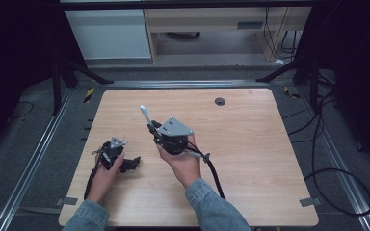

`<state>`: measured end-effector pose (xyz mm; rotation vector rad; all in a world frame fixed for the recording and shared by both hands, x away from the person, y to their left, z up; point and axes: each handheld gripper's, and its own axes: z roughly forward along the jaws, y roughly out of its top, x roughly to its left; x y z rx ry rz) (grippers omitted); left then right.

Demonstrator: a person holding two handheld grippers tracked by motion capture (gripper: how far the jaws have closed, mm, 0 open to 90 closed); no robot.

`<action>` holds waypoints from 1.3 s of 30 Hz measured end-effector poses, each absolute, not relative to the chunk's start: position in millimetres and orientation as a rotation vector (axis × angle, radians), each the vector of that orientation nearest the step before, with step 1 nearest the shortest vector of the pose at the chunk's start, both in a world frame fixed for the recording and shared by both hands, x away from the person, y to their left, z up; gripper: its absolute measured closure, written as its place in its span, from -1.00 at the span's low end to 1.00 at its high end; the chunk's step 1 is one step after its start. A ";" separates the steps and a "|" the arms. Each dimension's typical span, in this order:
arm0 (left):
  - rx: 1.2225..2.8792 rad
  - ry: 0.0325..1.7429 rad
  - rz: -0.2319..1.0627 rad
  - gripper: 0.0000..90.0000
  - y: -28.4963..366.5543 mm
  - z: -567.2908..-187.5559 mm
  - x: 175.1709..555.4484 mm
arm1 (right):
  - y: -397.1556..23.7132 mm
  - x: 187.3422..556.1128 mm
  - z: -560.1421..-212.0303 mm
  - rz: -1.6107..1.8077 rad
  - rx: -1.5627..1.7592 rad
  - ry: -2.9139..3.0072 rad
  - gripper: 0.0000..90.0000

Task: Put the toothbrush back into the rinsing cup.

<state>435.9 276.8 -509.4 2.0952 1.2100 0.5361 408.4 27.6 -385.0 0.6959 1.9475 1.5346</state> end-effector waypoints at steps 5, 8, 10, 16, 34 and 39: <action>2.095 1.210 0.536 -1.00 276.8 -509.4 435.9 | 30.2 412.4 -388.7 1.536 0.701 1.927 0.76; 2.095 1.210 0.536 -1.00 276.8 -509.4 435.9 | 31.9 414.4 -390.6 1.533 0.702 1.917 0.76; 2.094 1.212 0.536 -1.00 276.8 -509.5 435.8 | 32.4 415.3 -391.3 1.535 0.696 1.908 0.76; 2.095 1.210 0.537 -1.00 276.8 -509.4 435.9 | 31.1 417.6 -392.0 1.543 0.699 1.872 0.76; 2.093 1.211 0.534 -1.00 276.7 -509.5 435.8 | 31.4 426.8 -398.6 1.558 0.721 1.822 0.76; 2.093 1.213 0.534 -1.00 276.7 -509.5 435.8 | 30.4 428.4 -400.1 1.558 0.722 1.822 0.76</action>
